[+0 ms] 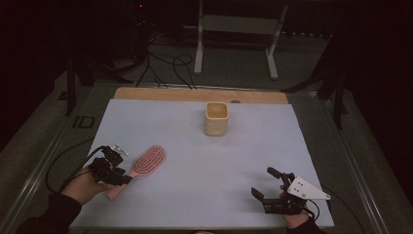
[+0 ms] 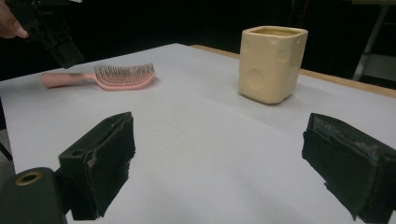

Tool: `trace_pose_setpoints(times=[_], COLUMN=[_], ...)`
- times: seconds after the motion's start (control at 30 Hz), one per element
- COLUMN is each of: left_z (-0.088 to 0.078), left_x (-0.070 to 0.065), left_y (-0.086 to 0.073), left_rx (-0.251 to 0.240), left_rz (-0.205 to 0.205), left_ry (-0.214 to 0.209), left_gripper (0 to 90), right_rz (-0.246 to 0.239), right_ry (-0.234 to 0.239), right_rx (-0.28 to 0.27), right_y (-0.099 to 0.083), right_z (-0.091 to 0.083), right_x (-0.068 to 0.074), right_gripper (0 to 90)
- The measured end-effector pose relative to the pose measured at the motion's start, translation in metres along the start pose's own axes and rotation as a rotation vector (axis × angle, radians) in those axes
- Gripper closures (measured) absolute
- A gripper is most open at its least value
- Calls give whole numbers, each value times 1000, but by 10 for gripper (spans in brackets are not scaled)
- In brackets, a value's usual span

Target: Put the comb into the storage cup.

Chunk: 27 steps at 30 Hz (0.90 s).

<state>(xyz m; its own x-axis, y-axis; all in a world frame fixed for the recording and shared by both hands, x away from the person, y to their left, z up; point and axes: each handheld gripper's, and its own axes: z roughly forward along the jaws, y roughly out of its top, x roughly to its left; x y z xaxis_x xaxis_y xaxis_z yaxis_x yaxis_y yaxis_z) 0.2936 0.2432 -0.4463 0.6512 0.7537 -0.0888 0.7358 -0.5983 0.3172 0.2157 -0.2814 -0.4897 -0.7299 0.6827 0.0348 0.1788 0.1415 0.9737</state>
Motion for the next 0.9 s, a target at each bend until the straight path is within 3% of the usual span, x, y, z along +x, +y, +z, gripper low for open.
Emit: trace_pose_setpoints(times=[0.03, 0.1, 0.2, 0.23, 0.3, 0.33, 0.5, 0.67, 0.9], left_z=[0, 2, 3, 3, 3, 3, 6, 12, 19], left_x=[1, 2, 2, 2, 3, 3, 4, 5, 13], left_y=[0, 0, 0, 0, -1, 0, 2, 6, 11], left_rx=[-2, 12, 24, 25, 29, 33, 55, 75, 89], left_rz=[-17, -11, -9, -8, -5, -7, -7, -2, -30], left_ry=[-14, -17, -12, -4, -40, -38, -46, -33, -36], left_gripper=[544, 446, 380, 337, 199, 156, 9, 4, 4], right_rz=[4, -8, -3, 0, -3, -4, -5, -8, -8], right_ry=[1, -1, 0, 1, 1, 0, 0, 2, 1], right_rx=[0, 2, 2, 1, 3, 4, 3, 2, 1], right_y=[0, 0, 0, 0, 0, 0, 0, 0, 0], right_z=[0, 0, 0, 0, 0, 0, 0, 1, 0], right_x=[0, 1, 1, 1, 1, 1, 1, 2, 1], right_gripper=[92, 92, 91, 91, 91, 91, 92, 91, 91])
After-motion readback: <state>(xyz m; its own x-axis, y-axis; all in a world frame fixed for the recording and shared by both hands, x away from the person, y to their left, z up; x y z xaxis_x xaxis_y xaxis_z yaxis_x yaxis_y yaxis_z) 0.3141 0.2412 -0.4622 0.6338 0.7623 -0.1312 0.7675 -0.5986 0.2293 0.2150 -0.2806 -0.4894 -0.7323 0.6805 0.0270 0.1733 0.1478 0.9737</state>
